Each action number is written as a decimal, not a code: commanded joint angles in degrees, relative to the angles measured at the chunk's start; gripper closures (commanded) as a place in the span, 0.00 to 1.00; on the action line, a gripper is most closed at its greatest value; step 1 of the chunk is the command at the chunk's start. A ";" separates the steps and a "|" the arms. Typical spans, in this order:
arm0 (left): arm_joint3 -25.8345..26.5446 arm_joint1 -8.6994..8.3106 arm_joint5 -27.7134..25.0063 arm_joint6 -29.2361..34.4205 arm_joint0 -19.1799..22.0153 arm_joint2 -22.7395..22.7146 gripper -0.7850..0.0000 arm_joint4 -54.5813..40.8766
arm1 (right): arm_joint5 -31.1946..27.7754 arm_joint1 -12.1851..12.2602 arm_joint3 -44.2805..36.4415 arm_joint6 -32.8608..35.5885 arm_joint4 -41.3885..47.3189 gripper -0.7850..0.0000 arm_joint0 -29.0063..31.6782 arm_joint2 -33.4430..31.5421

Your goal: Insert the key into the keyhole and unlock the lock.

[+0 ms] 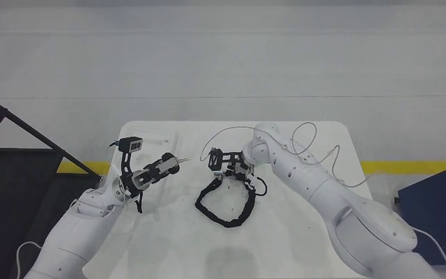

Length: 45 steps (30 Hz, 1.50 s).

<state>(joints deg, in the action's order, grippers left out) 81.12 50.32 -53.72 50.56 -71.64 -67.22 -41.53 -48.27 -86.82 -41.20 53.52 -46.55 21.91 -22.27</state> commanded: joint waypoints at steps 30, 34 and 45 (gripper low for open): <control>0.00 0.00 0.00 0.00 0.00 0.00 1.00 0.00 | -0.03 -7.11 11.14 -7.42 -7.53 1.00 -2.54 4.60; 0.00 0.00 0.00 0.00 0.00 0.00 1.00 0.00 | -0.08 -6.88 11.30 -11.37 -10.06 1.00 -3.14 4.44; 0.00 0.00 0.00 0.00 0.00 0.00 1.00 0.00 | -9.73 -2.63 12.83 -24.75 -10.22 1.00 -2.22 2.49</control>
<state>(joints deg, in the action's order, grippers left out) 81.12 50.32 -53.72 50.56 -71.64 -67.22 -41.53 -58.16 -89.86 -26.96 30.04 -56.11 19.46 -20.28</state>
